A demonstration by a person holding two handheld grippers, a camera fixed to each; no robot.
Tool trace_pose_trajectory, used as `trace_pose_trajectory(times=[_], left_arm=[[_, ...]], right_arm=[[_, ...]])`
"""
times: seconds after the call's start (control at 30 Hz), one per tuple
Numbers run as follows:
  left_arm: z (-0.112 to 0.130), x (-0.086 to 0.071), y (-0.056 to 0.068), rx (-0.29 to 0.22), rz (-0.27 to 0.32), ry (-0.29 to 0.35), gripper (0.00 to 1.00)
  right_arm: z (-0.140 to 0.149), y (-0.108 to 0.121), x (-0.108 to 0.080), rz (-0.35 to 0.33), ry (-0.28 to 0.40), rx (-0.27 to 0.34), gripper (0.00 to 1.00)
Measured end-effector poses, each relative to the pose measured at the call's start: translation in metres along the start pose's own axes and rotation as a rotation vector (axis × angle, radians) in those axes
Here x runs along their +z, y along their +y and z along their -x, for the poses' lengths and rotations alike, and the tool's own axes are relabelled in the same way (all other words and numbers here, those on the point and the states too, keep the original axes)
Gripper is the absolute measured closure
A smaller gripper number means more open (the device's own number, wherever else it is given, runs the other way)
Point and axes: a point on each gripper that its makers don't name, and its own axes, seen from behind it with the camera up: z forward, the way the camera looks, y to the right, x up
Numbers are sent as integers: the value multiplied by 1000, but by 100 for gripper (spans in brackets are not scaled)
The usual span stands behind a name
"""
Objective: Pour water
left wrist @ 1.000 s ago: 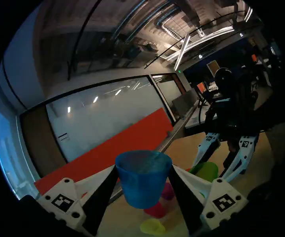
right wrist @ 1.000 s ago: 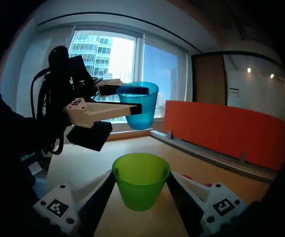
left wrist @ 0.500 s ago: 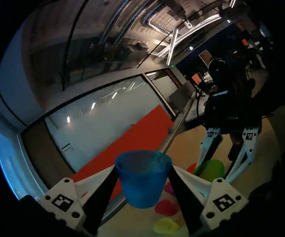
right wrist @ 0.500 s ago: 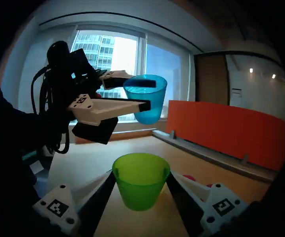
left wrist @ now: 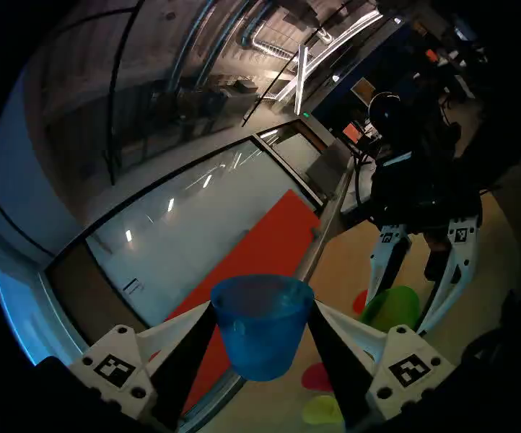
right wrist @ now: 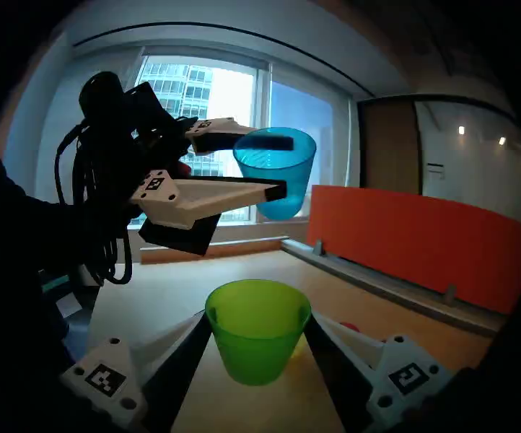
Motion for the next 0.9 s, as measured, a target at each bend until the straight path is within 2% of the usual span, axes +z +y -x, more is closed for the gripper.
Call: trace_pose_trajectory(times=[0.37, 0.9], left_arm=[[-1, 2, 3, 99, -9, -13, 14], [-8, 3, 0, 198, -19, -10, 14]], right_arm=[[-3, -3, -1, -6, 3, -7, 9], [-5, -3, 0, -3, 9, -9, 9]])
